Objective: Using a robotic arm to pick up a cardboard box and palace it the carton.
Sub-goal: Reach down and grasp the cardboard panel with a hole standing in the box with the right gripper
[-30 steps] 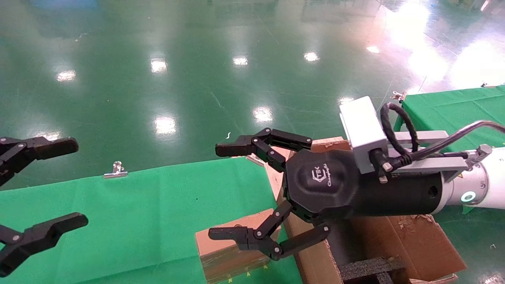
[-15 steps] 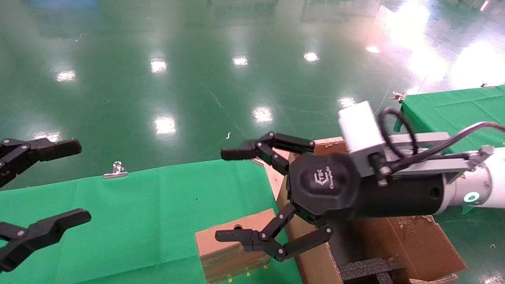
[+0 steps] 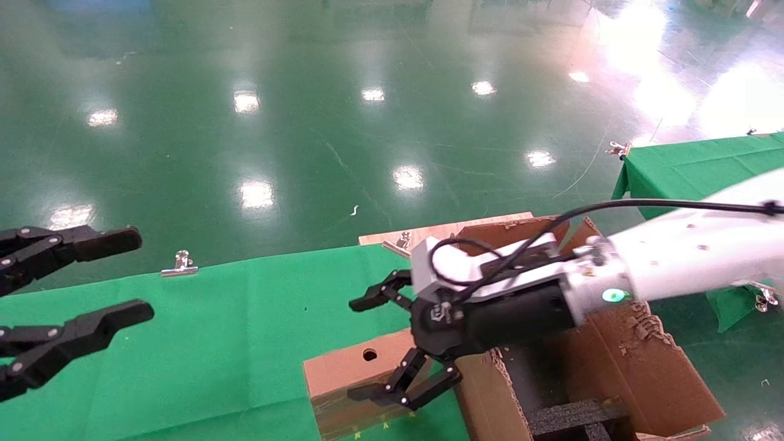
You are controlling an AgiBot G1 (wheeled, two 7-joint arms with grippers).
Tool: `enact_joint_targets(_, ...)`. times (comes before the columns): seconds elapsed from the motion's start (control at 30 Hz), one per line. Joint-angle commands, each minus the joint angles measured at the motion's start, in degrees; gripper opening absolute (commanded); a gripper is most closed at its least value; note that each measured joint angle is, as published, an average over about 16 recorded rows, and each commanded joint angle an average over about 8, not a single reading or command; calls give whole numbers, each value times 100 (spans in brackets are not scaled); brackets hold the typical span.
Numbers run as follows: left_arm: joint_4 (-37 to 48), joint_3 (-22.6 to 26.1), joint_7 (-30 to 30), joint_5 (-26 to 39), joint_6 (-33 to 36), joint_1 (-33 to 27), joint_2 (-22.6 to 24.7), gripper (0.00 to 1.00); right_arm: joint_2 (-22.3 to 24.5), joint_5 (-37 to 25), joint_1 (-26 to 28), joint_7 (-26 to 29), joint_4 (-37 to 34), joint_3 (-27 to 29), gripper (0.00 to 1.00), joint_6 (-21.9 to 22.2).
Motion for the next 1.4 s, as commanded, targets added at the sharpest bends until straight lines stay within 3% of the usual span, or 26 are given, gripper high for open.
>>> enact_joint_targets(0.03,0,0,0,0,0,0,0,0,-162,-279,190,-26,-173,-193,100,-61)
enact_joint_targets(0.77,0,0,0,0,0,0,0,0,-1401,-1938,1679,-1095,-1460,-2022,100,-76)
enact_joint_targets(0.8,0,0,0,0,0,0,0,4,-1452,-1977,1727,-1137,-1505,-2088,100,-77)
enact_joint_targets(0.83,0,0,0,0,0,0,0,14,-1501,-2005,1772,-1178,-1551,-2150,100,-79)
enact_joint_targets(0.93,0,0,0,0,0,0,0,52,-1615,-2020,1873,-1278,-1687,-2317,100,-92)
enact_joint_targets(0.97,0,0,0,0,0,0,0,64,-1643,-2017,1897,-1306,-1722,-2363,95,-97)
enact_joint_targets(1.07,1,0,0,0,0,0,0,98,-1714,-2008,1960,-1367,-1804,-2497,60,-110)
enact_joint_targets(1.2,2,0,0,0,-1,1,0,100,-1764,-2003,2013,-1396,-1862,-2610,10,-113)
enact_joint_targets(1.23,2,0,0,0,-1,1,0,100,-1771,-2003,2022,-1399,-1871,-2626,2,-112)
enact_joint_targets(1.4,2,0,0,0,-1,2,0,100,-1766,-1994,2024,-1402,-1865,-2620,0,-112)
